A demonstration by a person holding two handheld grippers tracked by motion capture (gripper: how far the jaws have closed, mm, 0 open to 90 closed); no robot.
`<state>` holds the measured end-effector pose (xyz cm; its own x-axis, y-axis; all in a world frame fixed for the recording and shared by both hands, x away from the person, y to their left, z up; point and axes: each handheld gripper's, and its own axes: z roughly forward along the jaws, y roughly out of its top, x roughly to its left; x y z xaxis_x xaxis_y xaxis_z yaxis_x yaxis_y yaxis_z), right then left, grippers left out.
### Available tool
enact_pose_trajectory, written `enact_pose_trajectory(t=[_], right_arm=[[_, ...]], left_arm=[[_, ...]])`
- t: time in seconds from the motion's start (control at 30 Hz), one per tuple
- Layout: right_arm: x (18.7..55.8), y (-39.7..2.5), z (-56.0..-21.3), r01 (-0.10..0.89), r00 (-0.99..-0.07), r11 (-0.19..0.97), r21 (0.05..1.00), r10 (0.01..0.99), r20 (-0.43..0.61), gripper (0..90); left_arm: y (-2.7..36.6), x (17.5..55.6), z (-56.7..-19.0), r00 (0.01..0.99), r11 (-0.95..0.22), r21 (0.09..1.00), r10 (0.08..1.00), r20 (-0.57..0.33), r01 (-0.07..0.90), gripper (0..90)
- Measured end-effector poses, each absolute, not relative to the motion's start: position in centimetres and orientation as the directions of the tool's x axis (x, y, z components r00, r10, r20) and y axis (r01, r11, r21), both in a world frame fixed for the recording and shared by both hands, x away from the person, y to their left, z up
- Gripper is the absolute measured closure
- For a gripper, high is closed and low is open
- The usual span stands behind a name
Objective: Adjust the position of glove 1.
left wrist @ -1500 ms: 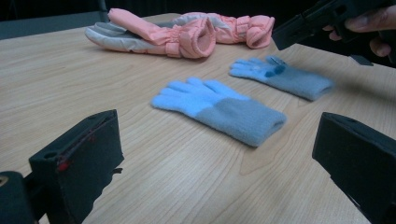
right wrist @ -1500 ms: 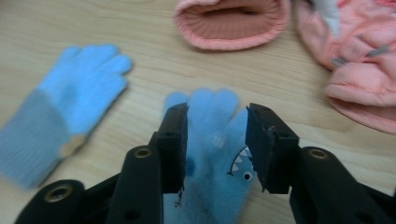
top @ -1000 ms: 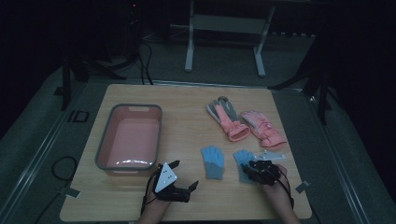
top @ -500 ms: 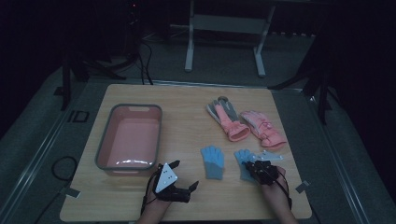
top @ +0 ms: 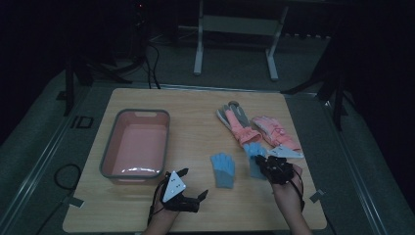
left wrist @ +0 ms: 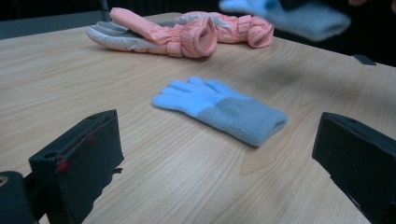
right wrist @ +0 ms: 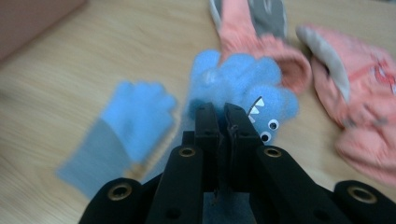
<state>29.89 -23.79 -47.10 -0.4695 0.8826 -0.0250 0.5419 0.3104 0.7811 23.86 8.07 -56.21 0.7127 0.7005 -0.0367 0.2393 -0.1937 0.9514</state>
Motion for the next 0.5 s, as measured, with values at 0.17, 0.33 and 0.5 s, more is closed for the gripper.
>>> enact_pose_trajectory(t=[0.17, 0.33, 0.5], right_arm=[[29.9, -21.1, -45.7, 0.516, -0.511, 0.320, 0.795, 0.860, -0.014, 85.3], [30.1, -18.1, -45.5, 0.510, -0.561, 0.329, 0.795, 0.827, 0.017, 85.2], [30.1, -16.2, -47.1, 0.526, -0.578, 0.347, 0.777, 0.816, 0.027, 85.2]], left_arm=[[8.1, 23.8, -56.2, 0.714, -0.192, 0.952, 0.700, -0.038, 0.239, 1.7], [8.1, 23.8, -56.2, 0.716, -0.193, 0.952, 0.698, -0.036, 0.236, 1.7], [8.1, 23.8, -56.2, 0.717, -0.194, 0.953, 0.696, -0.034, 0.234, 1.7]])
